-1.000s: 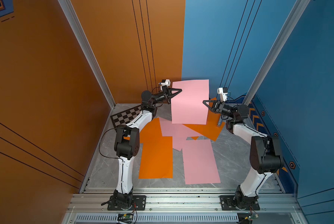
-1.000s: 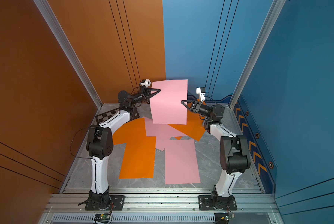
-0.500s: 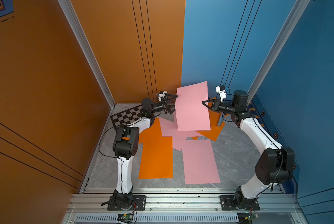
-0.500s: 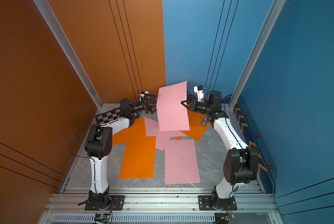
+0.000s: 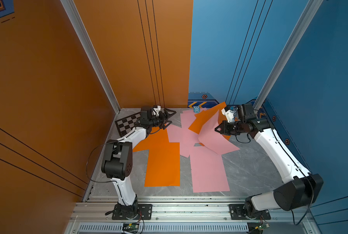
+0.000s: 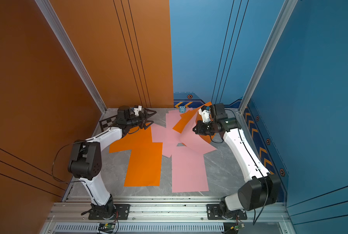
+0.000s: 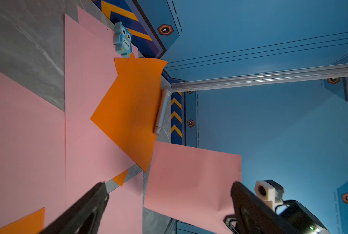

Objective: Sort the scattered colored papers by color
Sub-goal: Place the colored paper.

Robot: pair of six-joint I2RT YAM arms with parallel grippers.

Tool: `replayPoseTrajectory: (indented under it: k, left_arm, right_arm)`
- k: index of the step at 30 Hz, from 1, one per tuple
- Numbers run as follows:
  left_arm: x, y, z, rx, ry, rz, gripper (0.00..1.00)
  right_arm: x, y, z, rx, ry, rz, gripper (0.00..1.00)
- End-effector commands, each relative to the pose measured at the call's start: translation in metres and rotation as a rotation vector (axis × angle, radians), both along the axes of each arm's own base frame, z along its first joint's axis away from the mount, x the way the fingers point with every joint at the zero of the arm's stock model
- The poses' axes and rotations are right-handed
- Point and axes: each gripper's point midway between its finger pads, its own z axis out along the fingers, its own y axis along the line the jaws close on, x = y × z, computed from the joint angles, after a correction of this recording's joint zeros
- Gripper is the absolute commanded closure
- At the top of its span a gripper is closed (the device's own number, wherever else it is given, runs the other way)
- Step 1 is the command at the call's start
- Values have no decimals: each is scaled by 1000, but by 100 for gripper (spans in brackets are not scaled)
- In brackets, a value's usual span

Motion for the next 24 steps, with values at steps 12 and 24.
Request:
replayPoseTrajectory:
  k: [12,24]
  left_arm:
    - [-41,31,-28,301,20,74,2]
    - [-43,21,-34,256,38,35,2]
  right_arm:
    - [-71,22,-10,165,85,-58,100]
    - [-66,-33,-165,80,374,-268,100]
